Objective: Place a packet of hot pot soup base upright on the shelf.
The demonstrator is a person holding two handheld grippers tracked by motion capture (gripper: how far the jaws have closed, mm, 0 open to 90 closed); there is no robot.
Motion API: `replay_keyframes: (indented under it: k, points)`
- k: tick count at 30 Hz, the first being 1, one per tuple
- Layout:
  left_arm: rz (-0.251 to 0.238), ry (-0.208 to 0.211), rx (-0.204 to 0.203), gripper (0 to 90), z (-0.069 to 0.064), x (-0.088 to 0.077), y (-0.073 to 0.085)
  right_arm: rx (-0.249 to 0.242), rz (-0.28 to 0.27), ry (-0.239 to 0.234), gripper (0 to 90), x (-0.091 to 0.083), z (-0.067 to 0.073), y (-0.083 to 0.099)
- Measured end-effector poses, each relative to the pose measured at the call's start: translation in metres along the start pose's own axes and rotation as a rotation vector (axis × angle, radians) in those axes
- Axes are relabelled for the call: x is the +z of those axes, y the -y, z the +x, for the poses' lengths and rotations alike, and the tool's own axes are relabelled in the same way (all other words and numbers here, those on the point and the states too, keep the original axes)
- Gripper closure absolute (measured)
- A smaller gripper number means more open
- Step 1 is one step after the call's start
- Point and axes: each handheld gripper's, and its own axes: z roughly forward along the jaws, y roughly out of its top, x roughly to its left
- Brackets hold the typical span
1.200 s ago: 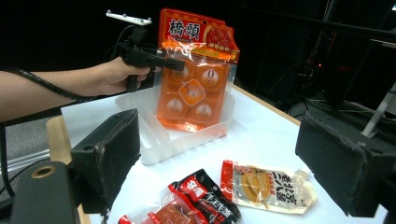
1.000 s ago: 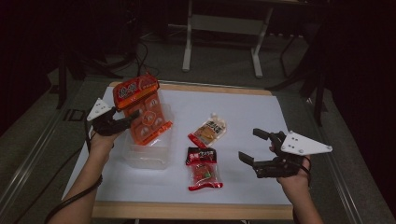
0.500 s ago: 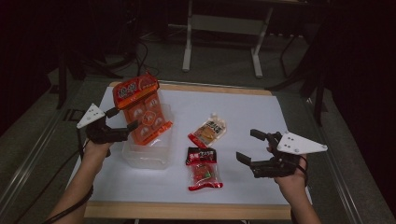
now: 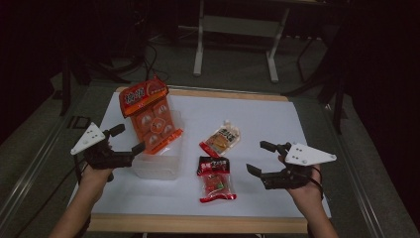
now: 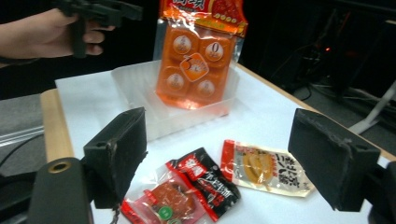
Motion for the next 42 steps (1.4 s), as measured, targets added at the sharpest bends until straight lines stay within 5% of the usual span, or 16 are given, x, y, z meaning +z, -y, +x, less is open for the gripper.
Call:
replay_keyframes:
  k: [8,14,18,23,25,37,42]
  points:
    - [0.002,0.064,0.007,1.3,-0.027,-0.001,0.008,0.007,-0.014,0.003,15.8,0.003,-0.004,0.003]
    - [0.015,0.15,0.038,1.4,-0.052,0.001,0.013,0.076,0.035,0.037,10.8,0.012,-0.005,0.012]
    - [0.021,0.162,0.09,1.4,-0.064,0.003,0.018,0.117,0.06,0.036,10.8,0.02,-0.009,0.018]
    - [0.014,0.175,0.107,3.3,-0.069,0.003,0.026,0.135,0.064,0.027,10.7,0.026,-0.012,0.023]
    - [0.047,0.203,0.079,3.9,-0.071,0.003,0.029,0.126,0.076,0.025,10.7,0.03,-0.012,0.025]
    - [0.125,0.23,0.081,1.8,-0.092,0.006,0.052,0.09,0.124,-0.021,13.6,0.048,-0.014,0.034]
    - [0.127,0.216,0.117,1.7,-0.096,0.008,0.061,0.064,0.116,-0.031,15.1,0.056,-0.015,0.036]
